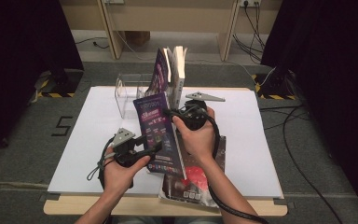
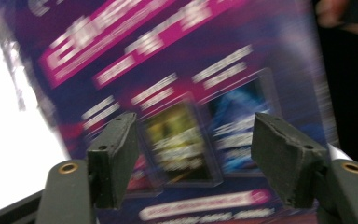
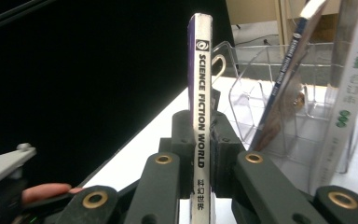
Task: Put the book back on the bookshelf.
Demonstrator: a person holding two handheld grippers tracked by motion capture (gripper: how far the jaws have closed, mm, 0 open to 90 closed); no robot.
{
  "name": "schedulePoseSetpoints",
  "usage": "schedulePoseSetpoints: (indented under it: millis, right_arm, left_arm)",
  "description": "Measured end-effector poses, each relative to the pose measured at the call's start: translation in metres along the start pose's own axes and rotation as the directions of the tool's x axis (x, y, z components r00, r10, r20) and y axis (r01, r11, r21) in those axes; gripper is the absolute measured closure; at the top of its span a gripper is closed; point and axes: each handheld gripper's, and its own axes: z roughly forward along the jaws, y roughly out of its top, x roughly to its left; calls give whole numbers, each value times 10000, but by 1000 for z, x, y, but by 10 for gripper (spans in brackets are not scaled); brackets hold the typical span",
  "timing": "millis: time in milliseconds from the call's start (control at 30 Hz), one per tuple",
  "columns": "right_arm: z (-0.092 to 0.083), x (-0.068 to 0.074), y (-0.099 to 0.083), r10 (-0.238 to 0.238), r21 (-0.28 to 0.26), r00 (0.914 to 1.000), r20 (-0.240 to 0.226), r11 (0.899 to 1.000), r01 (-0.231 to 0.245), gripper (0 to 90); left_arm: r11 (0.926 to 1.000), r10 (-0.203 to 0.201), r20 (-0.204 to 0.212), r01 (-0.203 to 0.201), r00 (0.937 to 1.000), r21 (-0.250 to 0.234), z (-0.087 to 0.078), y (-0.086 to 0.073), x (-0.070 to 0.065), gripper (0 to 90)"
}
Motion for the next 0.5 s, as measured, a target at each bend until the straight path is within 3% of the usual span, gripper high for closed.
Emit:
schedulePoseSetpoints:
  millis: [200, 367, 500]
  right_arm:
    - [7, 5, 1, -59, 36, 10000, 51, 10000, 59, 835]
    - [10, 4, 2, -49, 61, 9999, 124, 10000, 49, 835]
    - [10, 4, 3, -56, 71, 9999, 164, 10000, 55, 835]
  left_arm:
    - [9998, 102, 110, -100, 9999, -158, 5, 11, -17, 285]
    - [10000, 28, 51, -28, 10000, 54, 12, 15, -25, 250]
    - [9998, 169, -251, -166, 9995, 113, 17, 18, -30, 230]
